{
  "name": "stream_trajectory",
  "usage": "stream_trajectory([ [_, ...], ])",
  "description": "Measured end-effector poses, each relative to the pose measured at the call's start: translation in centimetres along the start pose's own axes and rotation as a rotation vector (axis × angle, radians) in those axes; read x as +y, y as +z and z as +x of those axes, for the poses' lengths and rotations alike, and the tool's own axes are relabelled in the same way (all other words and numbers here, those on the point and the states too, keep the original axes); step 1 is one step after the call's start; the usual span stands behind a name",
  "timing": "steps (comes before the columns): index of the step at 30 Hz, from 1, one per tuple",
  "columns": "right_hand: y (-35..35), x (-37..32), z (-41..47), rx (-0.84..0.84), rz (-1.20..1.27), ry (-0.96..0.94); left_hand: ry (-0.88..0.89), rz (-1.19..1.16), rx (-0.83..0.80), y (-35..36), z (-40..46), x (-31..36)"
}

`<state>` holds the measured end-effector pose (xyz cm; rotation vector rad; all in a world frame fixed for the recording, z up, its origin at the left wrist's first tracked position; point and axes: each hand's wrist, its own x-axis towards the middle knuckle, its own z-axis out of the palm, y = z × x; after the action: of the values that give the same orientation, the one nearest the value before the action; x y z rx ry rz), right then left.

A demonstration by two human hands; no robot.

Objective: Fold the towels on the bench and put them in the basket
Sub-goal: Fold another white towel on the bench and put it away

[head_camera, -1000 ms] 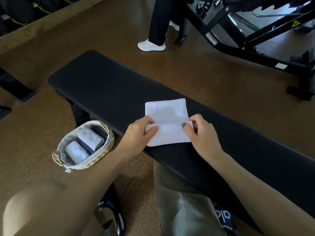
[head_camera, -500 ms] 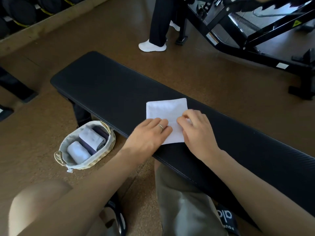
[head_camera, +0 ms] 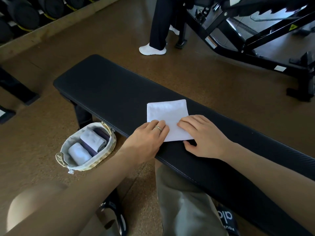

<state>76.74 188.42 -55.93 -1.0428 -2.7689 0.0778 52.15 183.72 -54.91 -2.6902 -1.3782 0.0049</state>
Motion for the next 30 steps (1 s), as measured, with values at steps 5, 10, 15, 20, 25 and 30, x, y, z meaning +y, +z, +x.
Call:
stream_trajectory([
  [5,-0.2,0.5,0.5,0.069,0.074,-0.041,-0.025,-0.125,0.041,-0.5,0.1,-1.1],
  [10,-0.8,0.1,0.8,0.045,0.296,0.121,-0.168,-0.381,0.019,-1.2,-0.6,-2.2],
  [15,-1.0,0.3,2.4,0.010,0.620,0.327,-0.392,-0.790,-0.008,-1.4,-0.2,-3.6],
  [20,-0.5,0.5,3.6,0.058,0.727,0.472,-0.532,-0.960,0.031,-0.2,0.4,-4.6],
  [25,0.4,0.5,4.6,0.077,0.762,0.590,-0.655,-0.977,0.045,0.4,1.4,-4.8],
  [30,0.4,0.7,5.8,0.075,0.759,0.688,-0.720,-0.939,0.070,0.7,2.1,-4.9],
])
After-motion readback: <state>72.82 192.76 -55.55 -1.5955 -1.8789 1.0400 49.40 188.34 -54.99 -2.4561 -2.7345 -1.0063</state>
